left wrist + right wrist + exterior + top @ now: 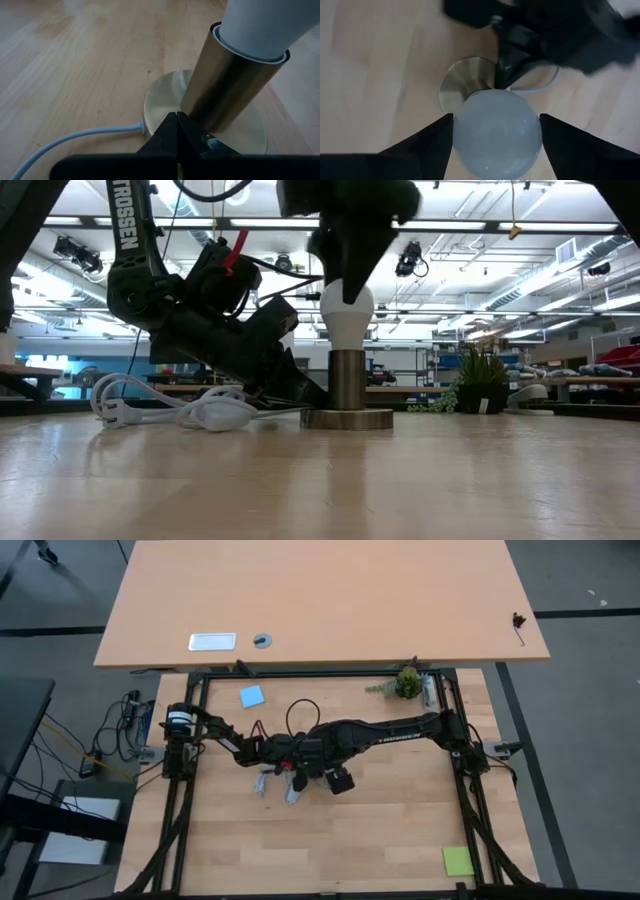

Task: Screw lightbulb
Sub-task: Insert the light bulb into the lamp, then remove the light bulb from the lamp

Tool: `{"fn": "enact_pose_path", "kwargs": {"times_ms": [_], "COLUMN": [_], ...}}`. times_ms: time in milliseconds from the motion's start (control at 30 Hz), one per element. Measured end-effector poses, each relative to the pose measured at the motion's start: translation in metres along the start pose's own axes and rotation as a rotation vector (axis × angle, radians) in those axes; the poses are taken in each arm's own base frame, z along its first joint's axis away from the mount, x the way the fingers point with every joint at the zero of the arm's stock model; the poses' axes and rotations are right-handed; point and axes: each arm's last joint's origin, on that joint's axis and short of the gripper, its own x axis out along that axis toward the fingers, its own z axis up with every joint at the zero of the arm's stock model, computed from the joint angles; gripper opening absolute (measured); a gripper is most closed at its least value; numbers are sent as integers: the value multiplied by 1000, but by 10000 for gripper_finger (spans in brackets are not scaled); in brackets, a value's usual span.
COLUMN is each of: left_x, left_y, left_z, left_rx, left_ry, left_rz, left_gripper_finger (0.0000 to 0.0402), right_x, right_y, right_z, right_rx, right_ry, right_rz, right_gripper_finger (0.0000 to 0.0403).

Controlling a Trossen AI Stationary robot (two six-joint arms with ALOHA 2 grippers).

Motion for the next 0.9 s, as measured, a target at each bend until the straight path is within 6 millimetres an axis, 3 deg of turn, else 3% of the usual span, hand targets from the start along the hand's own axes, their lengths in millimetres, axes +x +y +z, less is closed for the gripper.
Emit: {"fn": "enact_pose_path", "kwargs": {"times_ms": [167, 267, 600, 900], "left_x": [0, 0, 0, 0], "left_y": [0, 0, 0, 1], "left_z": [0, 0, 0, 0], "left_rx": [-2, -3, -6, -7], "left_ry": [-1, -2, -2, -2], "left_rz": [4, 11, 11, 20], "left_gripper_finger": [0, 0, 0, 0], "right_x": [1, 1, 0, -30], "right_y": [-6, -12, -10, -14], "right_z": [-2, -5, -7, -4], "right_rx": [628, 828, 578, 376], "right_ry": [5, 23, 56, -11], "right_rz": [-12, 7, 113, 115], "right_gripper_finger": [285, 288, 317, 315]}}
